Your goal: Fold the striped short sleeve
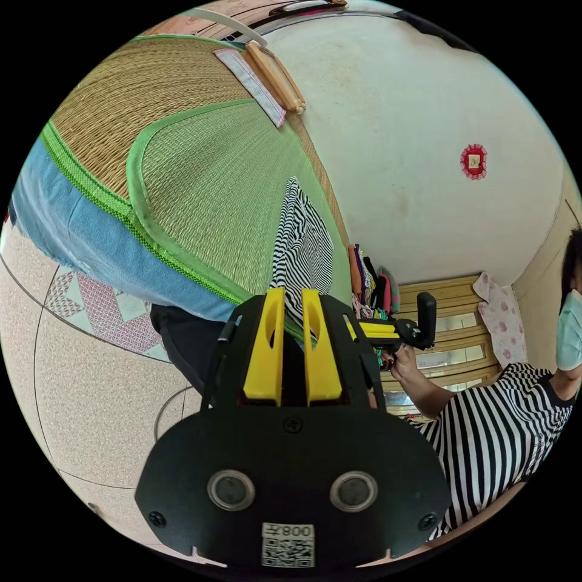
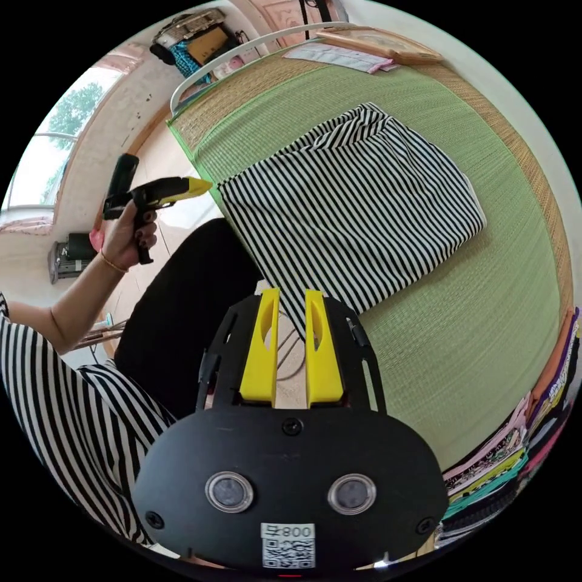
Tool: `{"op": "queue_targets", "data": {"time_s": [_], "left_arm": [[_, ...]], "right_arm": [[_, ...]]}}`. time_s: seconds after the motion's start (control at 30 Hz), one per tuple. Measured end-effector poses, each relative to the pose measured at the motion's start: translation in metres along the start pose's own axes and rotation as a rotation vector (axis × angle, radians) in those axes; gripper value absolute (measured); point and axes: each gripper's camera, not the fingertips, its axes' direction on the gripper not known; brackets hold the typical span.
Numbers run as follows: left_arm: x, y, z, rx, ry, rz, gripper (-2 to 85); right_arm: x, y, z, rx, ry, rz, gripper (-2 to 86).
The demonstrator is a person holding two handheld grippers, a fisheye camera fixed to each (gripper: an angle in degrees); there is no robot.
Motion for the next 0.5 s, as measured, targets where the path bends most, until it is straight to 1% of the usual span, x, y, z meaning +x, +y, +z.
{"op": "queue_targets", "data": {"time_s": [0.17, 0.23, 0.33, 0.5], "left_arm": [[0.013, -0.008, 0.006, -0.018, -0.05, 0.009, 5.7], [0.02, -0.012, 0.014, -0.041, -0.067, 0.022, 4.1], [0.032, -0.015, 0.024, -0.084, -0.115, 0.04, 2.1], [0.05, -0.018, 0.031, -0.095, -0.125, 0.048, 0.9]], "right_arm": [[-0.028, 0.018, 0.011, -0.036, 0.125, -0.011, 7.9], [-0.034, 0.022, 0.012, -0.029, 0.153, -0.009, 7.5], [-0.042, 0.027, 0.014, -0.035, 0.189, -0.005, 5.5], [-0.056, 0.039, 0.003, -0.019, 0.235, -0.005, 1.1]]}}
